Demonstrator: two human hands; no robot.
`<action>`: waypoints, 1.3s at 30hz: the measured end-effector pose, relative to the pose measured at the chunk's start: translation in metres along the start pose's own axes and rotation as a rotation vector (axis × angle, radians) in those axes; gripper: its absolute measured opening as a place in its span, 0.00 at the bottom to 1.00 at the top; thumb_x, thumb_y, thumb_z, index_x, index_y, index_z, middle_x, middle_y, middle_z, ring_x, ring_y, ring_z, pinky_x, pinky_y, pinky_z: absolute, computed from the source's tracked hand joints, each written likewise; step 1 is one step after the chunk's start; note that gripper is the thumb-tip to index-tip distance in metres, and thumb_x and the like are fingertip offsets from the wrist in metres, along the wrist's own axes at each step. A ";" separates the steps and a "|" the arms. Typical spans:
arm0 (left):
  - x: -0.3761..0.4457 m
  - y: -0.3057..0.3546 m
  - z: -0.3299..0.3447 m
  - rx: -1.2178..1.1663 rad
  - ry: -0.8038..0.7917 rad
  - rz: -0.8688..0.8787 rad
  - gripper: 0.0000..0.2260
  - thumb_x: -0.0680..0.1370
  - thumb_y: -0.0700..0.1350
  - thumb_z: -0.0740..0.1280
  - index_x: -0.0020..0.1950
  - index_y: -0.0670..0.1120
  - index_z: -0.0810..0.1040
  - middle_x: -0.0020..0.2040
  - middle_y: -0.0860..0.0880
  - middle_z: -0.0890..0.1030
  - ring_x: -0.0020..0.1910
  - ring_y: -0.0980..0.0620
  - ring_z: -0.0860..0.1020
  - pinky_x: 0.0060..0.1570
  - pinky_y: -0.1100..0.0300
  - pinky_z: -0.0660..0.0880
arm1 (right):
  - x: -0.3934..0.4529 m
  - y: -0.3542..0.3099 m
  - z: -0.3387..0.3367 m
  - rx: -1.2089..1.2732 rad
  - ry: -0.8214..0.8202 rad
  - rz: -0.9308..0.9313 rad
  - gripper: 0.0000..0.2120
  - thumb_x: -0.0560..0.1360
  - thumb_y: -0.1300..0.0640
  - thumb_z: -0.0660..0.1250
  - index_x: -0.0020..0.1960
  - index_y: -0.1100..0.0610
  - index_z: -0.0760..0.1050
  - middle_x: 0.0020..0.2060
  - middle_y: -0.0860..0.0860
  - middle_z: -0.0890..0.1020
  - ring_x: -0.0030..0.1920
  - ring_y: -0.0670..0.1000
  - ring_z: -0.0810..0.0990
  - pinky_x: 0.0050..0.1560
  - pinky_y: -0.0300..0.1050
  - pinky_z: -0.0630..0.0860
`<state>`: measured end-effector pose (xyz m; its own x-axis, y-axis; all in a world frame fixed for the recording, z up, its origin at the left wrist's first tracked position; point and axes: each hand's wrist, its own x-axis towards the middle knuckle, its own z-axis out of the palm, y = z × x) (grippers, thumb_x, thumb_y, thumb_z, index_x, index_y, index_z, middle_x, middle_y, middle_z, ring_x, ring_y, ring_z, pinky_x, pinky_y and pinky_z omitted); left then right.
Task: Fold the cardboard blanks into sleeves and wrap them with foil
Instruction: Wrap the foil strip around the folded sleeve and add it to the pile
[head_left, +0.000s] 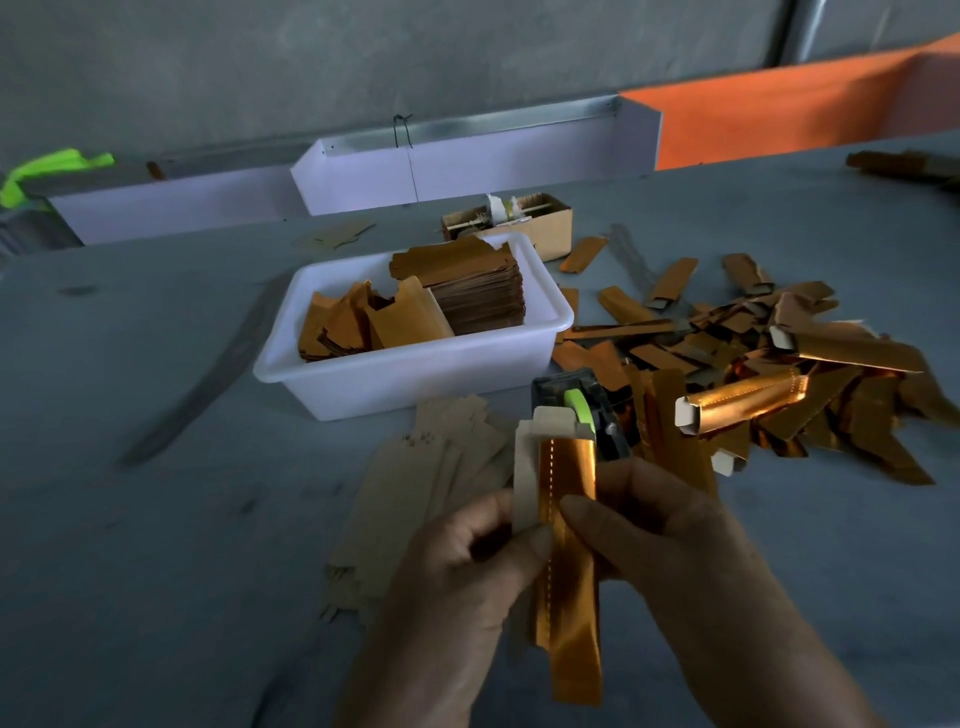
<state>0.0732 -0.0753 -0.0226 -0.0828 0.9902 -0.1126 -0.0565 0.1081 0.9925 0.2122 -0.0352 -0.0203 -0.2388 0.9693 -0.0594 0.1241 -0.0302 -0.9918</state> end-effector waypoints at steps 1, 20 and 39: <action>0.000 0.000 0.000 0.011 0.022 -0.010 0.10 0.68 0.50 0.73 0.49 0.55 0.84 0.46 0.48 0.86 0.49 0.50 0.83 0.51 0.52 0.77 | 0.000 0.002 0.000 0.045 -0.010 0.015 0.03 0.70 0.55 0.68 0.38 0.51 0.79 0.34 0.52 0.83 0.39 0.50 0.82 0.43 0.46 0.80; -0.006 -0.005 0.044 1.242 0.476 0.393 0.19 0.56 0.38 0.76 0.46 0.46 0.86 0.36 0.48 0.77 0.42 0.48 0.73 0.23 0.60 0.71 | 0.006 0.006 0.008 -0.009 0.164 -0.033 0.06 0.66 0.48 0.68 0.38 0.50 0.78 0.33 0.57 0.81 0.39 0.59 0.82 0.42 0.57 0.81; -0.004 -0.003 0.023 0.356 0.224 0.037 0.07 0.74 0.44 0.70 0.39 0.55 0.82 0.34 0.55 0.83 0.33 0.60 0.80 0.33 0.65 0.75 | 0.006 -0.011 -0.008 0.064 0.120 0.061 0.14 0.71 0.48 0.64 0.36 0.59 0.72 0.33 0.63 0.71 0.39 0.63 0.76 0.47 0.58 0.78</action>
<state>0.0970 -0.0772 -0.0241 -0.2946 0.9546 -0.0447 0.2949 0.1353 0.9459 0.2170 -0.0272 -0.0093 -0.1155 0.9873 -0.1092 0.0718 -0.1014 -0.9923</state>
